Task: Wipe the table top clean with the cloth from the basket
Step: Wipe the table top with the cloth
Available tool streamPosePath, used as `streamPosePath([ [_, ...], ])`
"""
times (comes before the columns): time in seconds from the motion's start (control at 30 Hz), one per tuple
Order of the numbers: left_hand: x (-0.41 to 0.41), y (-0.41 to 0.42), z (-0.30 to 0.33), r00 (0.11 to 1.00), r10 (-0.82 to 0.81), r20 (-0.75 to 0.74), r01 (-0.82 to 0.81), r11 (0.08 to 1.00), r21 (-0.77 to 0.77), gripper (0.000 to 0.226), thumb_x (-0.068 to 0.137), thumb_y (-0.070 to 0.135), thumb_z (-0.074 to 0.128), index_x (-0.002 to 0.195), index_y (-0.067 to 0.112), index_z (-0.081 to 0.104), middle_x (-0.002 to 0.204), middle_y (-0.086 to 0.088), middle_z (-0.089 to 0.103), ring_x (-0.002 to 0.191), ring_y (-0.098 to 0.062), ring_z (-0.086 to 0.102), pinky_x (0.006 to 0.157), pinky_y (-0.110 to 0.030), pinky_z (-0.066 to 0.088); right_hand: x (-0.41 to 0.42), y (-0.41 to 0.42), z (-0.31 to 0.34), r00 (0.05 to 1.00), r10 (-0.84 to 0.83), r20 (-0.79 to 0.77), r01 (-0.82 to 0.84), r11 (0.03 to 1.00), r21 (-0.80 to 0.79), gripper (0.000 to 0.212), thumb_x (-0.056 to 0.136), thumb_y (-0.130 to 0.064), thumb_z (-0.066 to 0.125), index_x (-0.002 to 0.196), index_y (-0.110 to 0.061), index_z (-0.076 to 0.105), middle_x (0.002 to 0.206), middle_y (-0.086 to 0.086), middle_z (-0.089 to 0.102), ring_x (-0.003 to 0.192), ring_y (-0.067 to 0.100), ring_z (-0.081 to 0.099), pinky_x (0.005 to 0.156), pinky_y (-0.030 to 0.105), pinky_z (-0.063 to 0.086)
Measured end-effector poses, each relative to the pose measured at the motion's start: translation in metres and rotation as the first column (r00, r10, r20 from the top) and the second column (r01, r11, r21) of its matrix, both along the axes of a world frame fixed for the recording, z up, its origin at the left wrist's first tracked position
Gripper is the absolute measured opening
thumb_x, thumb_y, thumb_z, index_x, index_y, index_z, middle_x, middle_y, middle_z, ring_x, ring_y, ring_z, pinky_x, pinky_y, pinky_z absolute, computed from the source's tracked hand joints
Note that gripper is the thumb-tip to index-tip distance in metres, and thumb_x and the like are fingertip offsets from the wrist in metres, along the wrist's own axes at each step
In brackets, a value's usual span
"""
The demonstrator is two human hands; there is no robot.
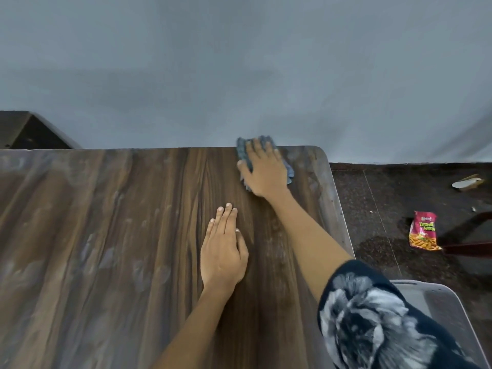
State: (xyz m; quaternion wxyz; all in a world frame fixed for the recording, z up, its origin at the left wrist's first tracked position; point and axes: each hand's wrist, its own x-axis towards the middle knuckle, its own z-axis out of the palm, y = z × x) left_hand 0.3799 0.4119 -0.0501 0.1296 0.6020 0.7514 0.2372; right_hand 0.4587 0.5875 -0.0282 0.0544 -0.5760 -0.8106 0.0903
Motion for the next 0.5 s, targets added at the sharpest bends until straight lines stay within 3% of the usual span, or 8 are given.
streamPosePath([
  [0.07, 0.000, 0.000, 0.000, 1.000, 0.006, -0.007, -0.006, 1.000, -0.001, 0.046, 0.097, 0.016, 0.034, 0.143, 0.013, 0.033, 0.151, 0.002, 0.030, 0.137, -0.001, 0.011, 0.116, -0.023, 0.007, 0.005, -0.027, -0.004, 0.990, 0.142, -0.018, -0.142, 0.990, 0.004, 0.058, 0.100, -0.045, 0.024, 0.150, -0.016, 0.018, 0.159, 0.004, 0.015, 0.147, 0.022, 0.005, 0.120, 0.036, 0.004],
  [0.13, 0.000, -0.001, 0.000, 1.000, 0.006, 0.001, -0.006, 1.000, -0.005, 0.046, 0.097, 0.016, 0.034, 0.143, 0.013, 0.034, 0.151, 0.002, 0.031, 0.139, -0.003, 0.014, 0.116, -0.024, 0.008, 0.024, -0.056, -0.011, 0.987, 0.158, -0.041, -0.157, 0.987, 0.027, 0.056, 0.100, -0.045, 0.026, 0.149, -0.018, 0.022, 0.158, 0.000, 0.019, 0.147, 0.018, 0.010, 0.119, 0.034, 0.005],
  [0.23, 0.000, -0.002, -0.002, 1.000, -0.006, 0.004, 0.006, 1.000, -0.004, 0.045, 0.097, 0.015, 0.033, 0.143, 0.013, 0.034, 0.151, 0.002, 0.030, 0.138, -0.001, 0.011, 0.117, -0.024, 0.009, 0.056, -0.063, -0.015, 0.998, -0.035, -0.045, 0.037, 0.999, 0.028, 0.052, 0.101, -0.041, 0.027, 0.149, -0.020, 0.025, 0.157, -0.003, 0.020, 0.146, 0.018, 0.014, 0.117, 0.037, 0.008],
  [0.37, 0.000, -0.001, -0.001, 1.000, 0.005, -0.007, -0.005, 1.000, -0.011, 0.045, 0.097, 0.017, 0.032, 0.142, 0.014, 0.034, 0.151, 0.003, 0.030, 0.140, -0.004, 0.015, 0.116, -0.022, 0.007, 0.053, -0.011, -0.003, 0.960, -0.279, -0.025, 0.279, 0.960, 0.001, 0.051, 0.103, -0.033, 0.019, 0.151, -0.016, 0.016, 0.159, 0.002, 0.013, 0.147, 0.019, 0.004, 0.120, 0.039, 0.004],
  [0.43, -0.001, -0.001, 0.000, 1.000, 0.007, 0.007, -0.007, 1.000, -0.014, 0.045, 0.097, 0.016, 0.032, 0.142, 0.014, 0.034, 0.151, 0.003, 0.031, 0.141, -0.006, 0.017, 0.116, -0.023, 0.008, 0.034, 0.000, 0.001, 0.970, -0.244, -0.010, 0.244, 0.970, 0.012, 0.051, 0.103, -0.030, 0.018, 0.151, -0.013, 0.014, 0.159, 0.006, 0.012, 0.147, 0.022, 0.003, 0.120, 0.039, 0.003],
  [0.5, -0.001, -0.001, 0.001, 1.000, 0.004, 0.020, -0.004, 1.000, -0.012, 0.046, 0.096, 0.014, 0.033, 0.142, 0.012, 0.034, 0.151, 0.002, 0.031, 0.141, -0.007, 0.018, 0.117, -0.024, 0.009, 0.018, -0.015, 0.000, 0.997, -0.080, -0.010, 0.080, 0.997, 0.011, 0.051, 0.103, -0.029, 0.018, 0.150, -0.012, 0.016, 0.159, 0.007, 0.014, 0.147, 0.024, 0.007, 0.120, 0.039, 0.006],
])
